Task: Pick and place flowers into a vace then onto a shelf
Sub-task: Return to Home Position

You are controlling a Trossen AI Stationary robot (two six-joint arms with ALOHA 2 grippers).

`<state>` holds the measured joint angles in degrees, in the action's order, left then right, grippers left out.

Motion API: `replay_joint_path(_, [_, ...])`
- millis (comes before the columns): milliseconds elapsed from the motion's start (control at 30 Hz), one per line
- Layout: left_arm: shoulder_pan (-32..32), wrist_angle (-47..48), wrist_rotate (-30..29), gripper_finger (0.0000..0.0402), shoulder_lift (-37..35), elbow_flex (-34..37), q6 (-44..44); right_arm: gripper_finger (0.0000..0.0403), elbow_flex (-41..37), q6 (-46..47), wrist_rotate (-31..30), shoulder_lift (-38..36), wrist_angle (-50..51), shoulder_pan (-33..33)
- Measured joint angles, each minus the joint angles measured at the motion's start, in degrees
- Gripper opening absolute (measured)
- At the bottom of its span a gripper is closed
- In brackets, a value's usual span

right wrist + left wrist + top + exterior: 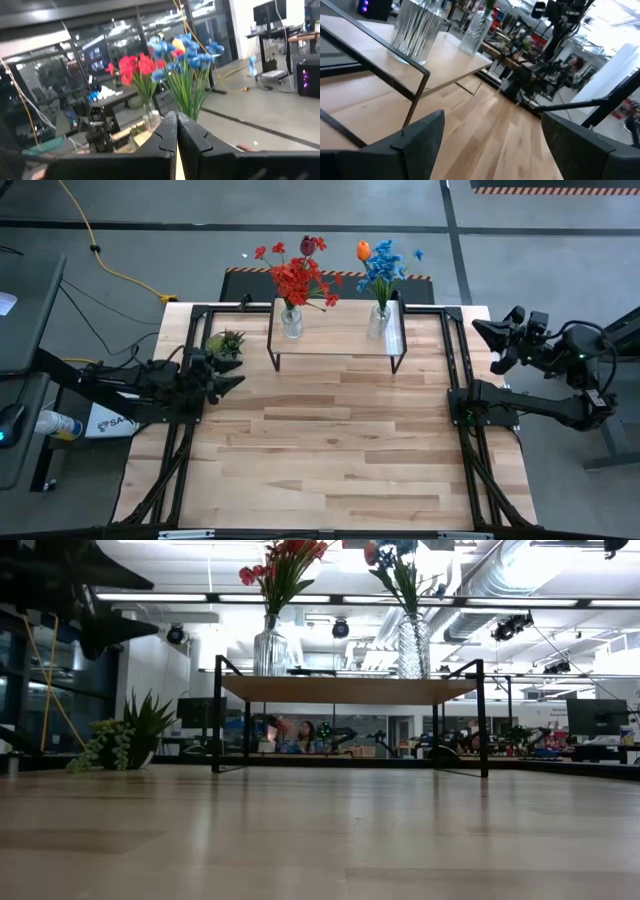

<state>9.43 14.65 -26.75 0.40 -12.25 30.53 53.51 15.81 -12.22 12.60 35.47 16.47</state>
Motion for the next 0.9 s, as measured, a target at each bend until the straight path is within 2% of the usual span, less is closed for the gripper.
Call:
replay_joint_path(133, [0.0, 0.38, -1.59, 0.0365, -0.01, 0.0, -0.12, 0.0001, -0.14, -1.57, -0.24, 0.0, 0.98, 0.0])
replay_joint_path(200, [-0.02, 0.53, -2.33, 0.0365, 0.0, 0.0, -0.29, 0.0002, -2.07, -1.83, -0.1, -0.05, -1.76, 0.0])
replay_joint_path(500, [-0.02, 0.46, -2.29, 0.0365, 0.0, 0.0, -0.05, 0.0001, -18.43, -1.01, 0.1, -1.08, -18.38, -0.02])
replay_joint_path(700, [-0.02, 0.13, -1.27, 0.0365, 0.0, 0.0, 0.23, 0.0001, -24.06, 5.52, 1.46, -4.96, -15.76, -0.02])
replay_joint_path(900, [-0.02, 0.55, -2.37, 0.0365, 0.0, 0.0, -0.14, 0.0001, -27.71, 7.37, 0.87, -10.51, -13.24, -0.02])
